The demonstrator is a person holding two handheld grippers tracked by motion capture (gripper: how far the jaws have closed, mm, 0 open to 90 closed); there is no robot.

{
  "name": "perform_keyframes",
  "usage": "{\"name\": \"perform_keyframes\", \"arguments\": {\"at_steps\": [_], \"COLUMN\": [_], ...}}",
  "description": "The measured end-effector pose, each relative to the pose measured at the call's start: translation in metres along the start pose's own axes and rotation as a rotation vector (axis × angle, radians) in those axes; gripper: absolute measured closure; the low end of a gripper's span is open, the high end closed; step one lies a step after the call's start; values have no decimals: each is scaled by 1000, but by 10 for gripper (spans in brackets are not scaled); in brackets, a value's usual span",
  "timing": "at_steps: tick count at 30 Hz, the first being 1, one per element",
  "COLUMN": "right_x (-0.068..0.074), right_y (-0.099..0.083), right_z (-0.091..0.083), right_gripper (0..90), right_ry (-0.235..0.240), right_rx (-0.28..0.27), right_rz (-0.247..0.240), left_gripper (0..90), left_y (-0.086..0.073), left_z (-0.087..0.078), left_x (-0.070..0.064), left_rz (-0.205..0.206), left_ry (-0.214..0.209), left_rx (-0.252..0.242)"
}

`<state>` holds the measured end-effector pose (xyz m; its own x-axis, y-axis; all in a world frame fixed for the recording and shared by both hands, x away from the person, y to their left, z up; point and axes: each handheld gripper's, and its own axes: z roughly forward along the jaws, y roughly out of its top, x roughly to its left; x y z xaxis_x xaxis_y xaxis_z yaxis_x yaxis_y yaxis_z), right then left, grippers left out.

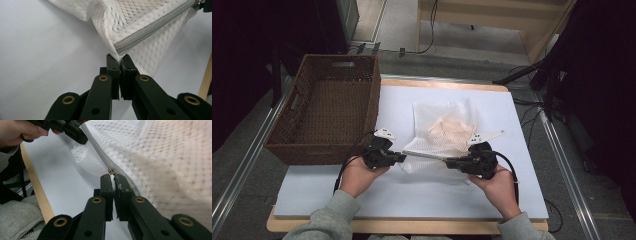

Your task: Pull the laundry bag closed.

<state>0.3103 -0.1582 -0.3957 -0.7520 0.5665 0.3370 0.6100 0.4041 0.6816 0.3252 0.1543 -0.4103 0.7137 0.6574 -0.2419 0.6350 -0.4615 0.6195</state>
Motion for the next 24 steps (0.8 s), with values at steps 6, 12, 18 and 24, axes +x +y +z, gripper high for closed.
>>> {"name": "perform_keyframes", "arguments": {"at_steps": [6,12,18,24], "right_x": [-3,-4,-5,-6], "right_y": [-3,-4,-4,-4], "right_z": [-4,-2,-1,-2], "right_gripper": [874,874,874,873], "right_ry": [-8,-10,-6,2], "right_rx": [-10,-7,-4,-5], "right_rz": [14,22,25,30], "left_gripper": [879,878,877,876], "left_y": [2,2,1,1], "left_z": [2,3,4,4], "left_x": [-1,-1,0,0], "left_rz": [5,6,1,0], "left_ry": [-11,-9,-9,-13], "left_rx": [-4,0,5,3]}}
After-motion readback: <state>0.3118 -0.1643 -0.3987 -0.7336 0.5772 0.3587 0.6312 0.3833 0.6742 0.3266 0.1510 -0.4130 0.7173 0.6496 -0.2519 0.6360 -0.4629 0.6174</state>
